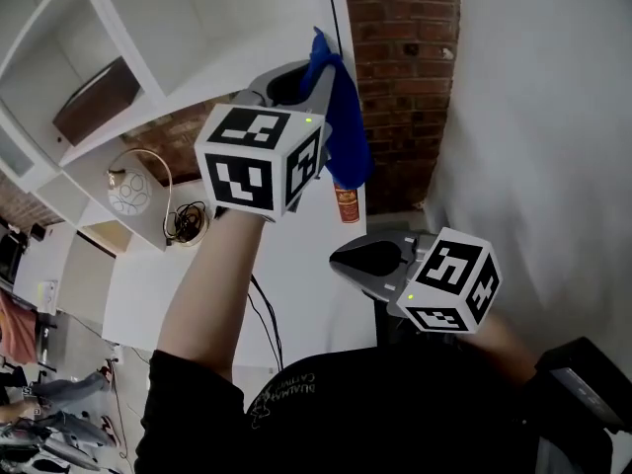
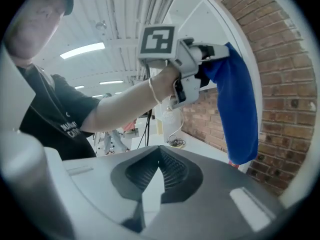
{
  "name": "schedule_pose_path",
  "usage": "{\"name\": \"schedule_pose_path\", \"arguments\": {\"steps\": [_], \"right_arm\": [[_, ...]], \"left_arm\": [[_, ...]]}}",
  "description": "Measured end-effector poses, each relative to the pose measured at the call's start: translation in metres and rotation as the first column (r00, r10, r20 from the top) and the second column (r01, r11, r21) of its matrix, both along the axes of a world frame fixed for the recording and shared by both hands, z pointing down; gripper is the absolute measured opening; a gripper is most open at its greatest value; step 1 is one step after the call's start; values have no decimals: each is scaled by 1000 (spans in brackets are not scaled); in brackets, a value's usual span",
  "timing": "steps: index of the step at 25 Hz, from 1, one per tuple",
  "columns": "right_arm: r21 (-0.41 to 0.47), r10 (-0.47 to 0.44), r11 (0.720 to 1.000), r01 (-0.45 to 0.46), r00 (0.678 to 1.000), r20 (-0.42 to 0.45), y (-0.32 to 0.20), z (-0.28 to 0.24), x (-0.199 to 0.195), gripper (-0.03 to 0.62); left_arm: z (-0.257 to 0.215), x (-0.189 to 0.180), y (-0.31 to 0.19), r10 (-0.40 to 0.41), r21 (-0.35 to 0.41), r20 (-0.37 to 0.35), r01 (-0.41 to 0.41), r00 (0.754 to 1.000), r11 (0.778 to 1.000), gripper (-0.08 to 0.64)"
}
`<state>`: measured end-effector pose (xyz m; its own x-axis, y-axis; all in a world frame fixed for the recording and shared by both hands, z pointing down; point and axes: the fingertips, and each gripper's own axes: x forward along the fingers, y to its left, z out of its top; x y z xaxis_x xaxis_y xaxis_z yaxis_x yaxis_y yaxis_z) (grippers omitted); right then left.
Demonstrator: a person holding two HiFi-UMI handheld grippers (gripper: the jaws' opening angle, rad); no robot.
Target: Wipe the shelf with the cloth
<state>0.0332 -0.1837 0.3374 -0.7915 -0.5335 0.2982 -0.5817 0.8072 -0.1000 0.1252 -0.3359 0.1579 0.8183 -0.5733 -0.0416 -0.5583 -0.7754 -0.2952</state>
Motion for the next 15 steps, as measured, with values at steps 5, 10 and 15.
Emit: {"name": "schedule_pose_path", "arguments": {"steps": [5,10,15], "right_arm": [[-15,102,995,-102,993,66,4,4,-8,9],[-53,160,986,-156,984,81,14,25,-20,9],[-70,182,982,-176,979,88,22,32,-28,8]], "left_arm": [[45,-26,25,98,-164,-122,-117,988,979,23],[115,-64,37,76,-306,-158,-122,985,944,23],[164,-92,61,55,-418,-178,-126,983,900,23]]}}
